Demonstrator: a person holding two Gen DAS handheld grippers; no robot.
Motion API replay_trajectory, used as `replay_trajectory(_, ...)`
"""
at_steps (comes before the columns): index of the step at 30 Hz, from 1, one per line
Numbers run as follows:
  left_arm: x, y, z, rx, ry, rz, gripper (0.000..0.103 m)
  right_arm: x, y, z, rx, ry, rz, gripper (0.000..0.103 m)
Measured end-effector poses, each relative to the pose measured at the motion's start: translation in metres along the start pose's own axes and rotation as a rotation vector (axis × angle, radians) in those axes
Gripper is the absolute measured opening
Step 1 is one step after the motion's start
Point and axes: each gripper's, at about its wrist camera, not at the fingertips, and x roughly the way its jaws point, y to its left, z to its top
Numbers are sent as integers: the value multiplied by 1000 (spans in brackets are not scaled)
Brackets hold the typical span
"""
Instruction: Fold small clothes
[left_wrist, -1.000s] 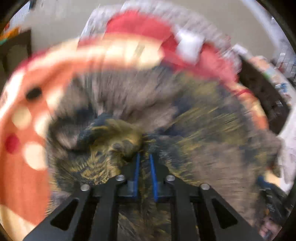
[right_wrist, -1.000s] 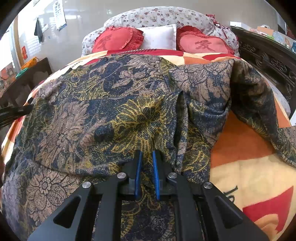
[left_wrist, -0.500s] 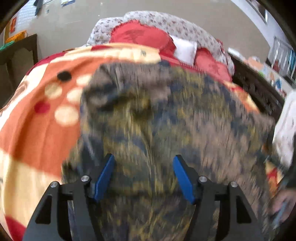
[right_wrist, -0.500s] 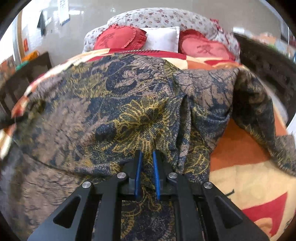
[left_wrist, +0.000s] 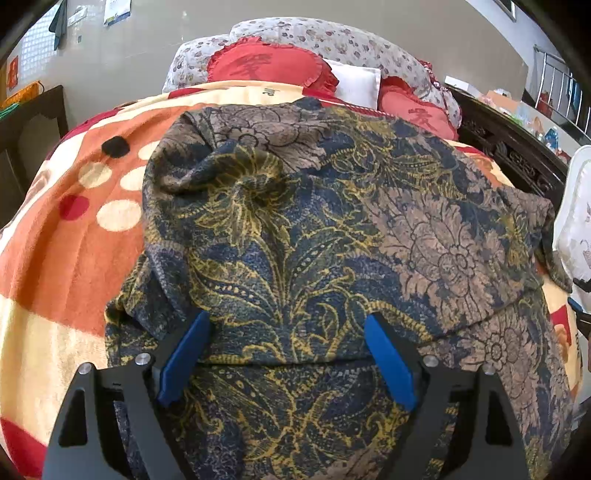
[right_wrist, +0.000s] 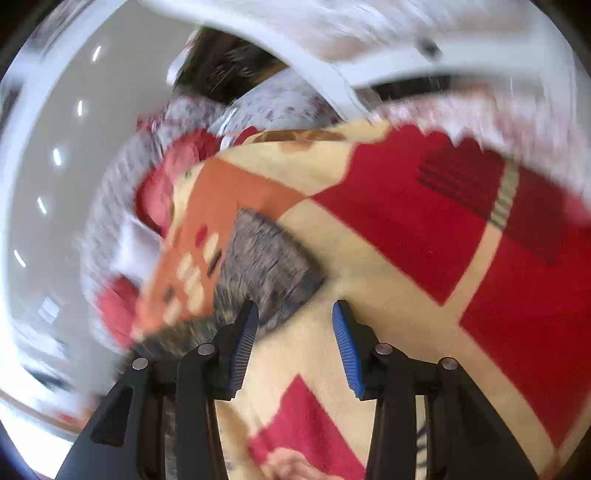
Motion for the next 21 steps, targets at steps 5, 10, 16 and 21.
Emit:
replay_trajectory(5,0,0,0,3,2,5,89,20,4,6,2,-15,73,57)
replay_trajectory(10,0,-1,1,4,3,7,89,35,20,12,-78,6,-1,17)
replay_trajectory(16,1,-1,1,0,2,1,89,-37,136,69,-485,-181,-144,17)
replay_trajectory(21,0,0,1,-8,-1,-10,89,-79,221,92,-722,-219,-185,17)
